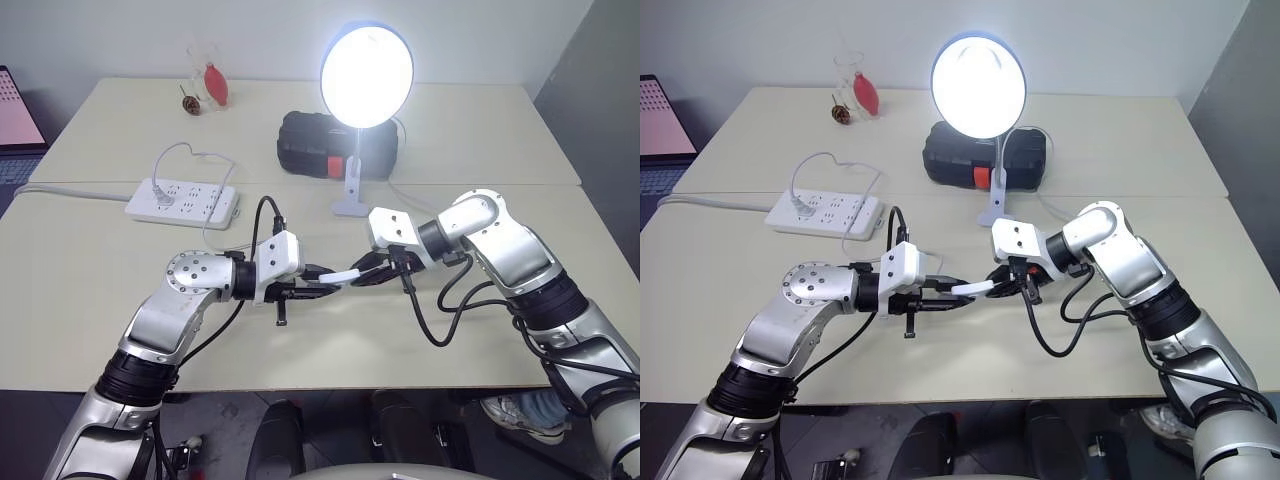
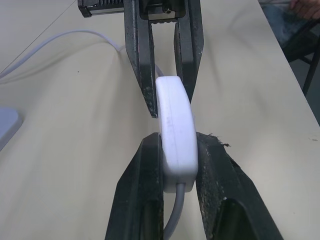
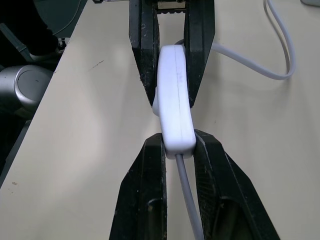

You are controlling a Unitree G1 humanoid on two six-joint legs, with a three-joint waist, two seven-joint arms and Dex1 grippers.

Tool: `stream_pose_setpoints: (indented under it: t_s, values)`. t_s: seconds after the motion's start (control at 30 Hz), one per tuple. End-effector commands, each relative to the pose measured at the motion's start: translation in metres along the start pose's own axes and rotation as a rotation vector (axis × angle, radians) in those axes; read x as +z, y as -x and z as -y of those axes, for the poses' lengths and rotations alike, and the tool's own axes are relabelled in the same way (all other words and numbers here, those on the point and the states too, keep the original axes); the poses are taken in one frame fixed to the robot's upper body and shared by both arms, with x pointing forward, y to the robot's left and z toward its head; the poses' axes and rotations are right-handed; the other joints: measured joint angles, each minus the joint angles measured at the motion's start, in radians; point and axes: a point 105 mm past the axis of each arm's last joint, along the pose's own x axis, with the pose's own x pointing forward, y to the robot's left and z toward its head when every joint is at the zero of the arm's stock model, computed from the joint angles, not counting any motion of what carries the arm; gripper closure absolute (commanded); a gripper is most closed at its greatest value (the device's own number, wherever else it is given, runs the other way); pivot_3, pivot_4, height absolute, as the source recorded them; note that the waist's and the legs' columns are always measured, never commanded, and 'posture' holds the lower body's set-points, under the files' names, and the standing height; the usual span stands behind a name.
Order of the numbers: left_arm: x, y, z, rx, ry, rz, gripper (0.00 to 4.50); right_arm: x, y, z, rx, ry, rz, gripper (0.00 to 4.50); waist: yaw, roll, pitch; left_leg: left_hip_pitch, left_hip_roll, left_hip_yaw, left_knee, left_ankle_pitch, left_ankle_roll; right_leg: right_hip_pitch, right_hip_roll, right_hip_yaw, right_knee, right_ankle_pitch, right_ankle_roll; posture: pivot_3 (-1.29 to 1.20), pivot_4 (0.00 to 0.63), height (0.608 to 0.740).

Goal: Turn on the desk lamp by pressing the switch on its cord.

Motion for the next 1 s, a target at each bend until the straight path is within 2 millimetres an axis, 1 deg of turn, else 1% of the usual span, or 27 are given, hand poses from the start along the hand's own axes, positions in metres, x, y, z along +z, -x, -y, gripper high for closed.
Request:
stream_pose_setpoints:
  t_s: [0.03, 0.27, 0.33, 0.37, 0.4, 0.57, 0.63, 0.67, 0.77, 0.83, 0.93, 1.0]
  values:
    - [0.005, 0.003, -0.011, 0.067, -0.028, 0.003, 3.98, 0.014, 0.003, -0.001, -0.004, 0.057, 0.027, 4.1, 0.0, 0.0, 0.0, 0.0, 0.0, 0.0, 0.0, 0.0, 0.0, 0.0, 0.0, 0.0, 0.0, 0.0, 0.0, 0.0, 0.15, 0.74]
    - [0.012, 0.0, -0.011, 0.063, -0.035, 0.043, 3.98, 0.014, 0.003, -0.001, -0.002, 0.062, 0.031, 4.1, 0.0, 0.0, 0.0, 0.0, 0.0, 0.0, 0.0, 0.0, 0.0, 0.0, 0.0, 0.0, 0.0, 0.0, 0.0, 0.0, 0.15, 0.74]
    - [0.011, 0.001, -0.011, 0.062, -0.05, 0.035, 3.98, 0.015, 0.003, 0.0, -0.002, 0.064, 0.031, 4.1, 0.0, 0.0, 0.0, 0.0, 0.0, 0.0, 0.0, 0.0, 0.0, 0.0, 0.0, 0.0, 0.0, 0.0, 0.0, 0.0, 0.15, 0.74]
    - [0.01, 0.001, -0.011, 0.064, -0.057, 0.029, 3.28, 0.015, 0.003, 0.0, -0.002, 0.064, 0.031, 4.1, 0.0, 0.0, 0.0, 0.0, 0.0, 0.0, 0.0, 0.0, 0.0, 0.0, 0.0, 0.0, 0.0, 0.0, 0.0, 0.0, 0.15, 0.74]
    - [0.009, 0.002, -0.012, 0.065, -0.064, 0.025, 3.14, 0.015, 0.003, 0.0, -0.002, 0.064, 0.031, 4.1, 0.0, 0.0, 0.0, 0.0, 0.0, 0.0, 0.0, 0.0, 0.0, 0.0, 0.0, 0.0, 0.0, 0.0, 0.0, 0.0, 0.15, 0.74]
    - [0.006, 0.005, -0.012, 0.062, -0.103, 0.009, 2.04, 0.014, 0.002, 0.001, -0.004, 0.067, 0.031, 4.1, 0.0, 0.0, 0.0, 0.0, 0.0, 0.0, 0.0, 0.0, 0.0, 0.0, 0.0, 0.0, 0.0, 0.0, 0.0, 0.0, 0.15, 0.74]
    - [0.005, 0.008, -0.011, 0.069, -0.117, 0.002, 1.68, 0.014, 0.001, 0.003, -0.012, 0.074, 0.027, 4.1, 0.0, 0.0, 0.0, 0.0, 0.0, 0.0, 0.0, 0.0, 0.0, 0.0, 0.0, 0.0, 0.0, 0.0, 0.0, 0.0, 0.15, 0.74]
    - [0.005, 0.01, -0.011, 0.072, -0.125, -0.001, 1.37, 0.013, 0.001, 0.004, -0.016, 0.077, 0.025, 4.1, 0.0, 0.0, 0.0, 0.0, 0.0, 0.0, 0.0, 0.0, 0.0, 0.0, 0.0, 0.0, 0.0, 0.0, 0.0, 0.0, 0.15, 0.74]
    - [0.007, 0.021, -0.007, 0.082, -0.126, -0.004, 0.64, 0.01, -0.001, 0.009, -0.038, 0.088, 0.013, 4.1, -0.002, 0.0, 0.0, 0.0, 0.0, 0.0, 0.0, 0.0, 0.0, 0.0, 0.0, 0.0, 0.0, 0.0, 0.0, 0.0, 0.15, 0.74]
    - [0.008, 0.028, -0.005, 0.093, -0.116, -0.009, 0.23, 0.008, -0.002, 0.013, -0.053, 0.091, 0.008, 4.1, -0.002, 0.0, 0.0, 0.0, 0.0, 0.0, 0.0, 0.0, 0.0, 0.0, 0.0, 0.0, 0.0, 0.0, 0.0, 0.0, 0.15, 0.74]
    - [0.007, 0.048, -0.001, 0.142, -0.076, -0.027, 0.18, 0.002, -0.007, 0.026, -0.107, 0.088, -0.007, 4.1, -0.004, 0.0, 0.0, 0.0, 0.001, 0.0, 0.0, 0.0, 0.0, 0.0, 0.0, 0.0, 0.0, 0.0, 0.0, 0.0, 0.15, 0.74]
    - [0.005, 0.058, 0.003, 0.166, -0.048, -0.037, 0.18, -0.001, -0.01, 0.034, -0.137, 0.088, -0.015, 4.1, -0.004, 0.0, 0.0, 0.0, 0.001, 0.0, 0.0, 0.0, 0.0, -0.001, 0.0, 0.0, 0.0, 0.0, 0.0, 0.0, 0.15, 0.74]
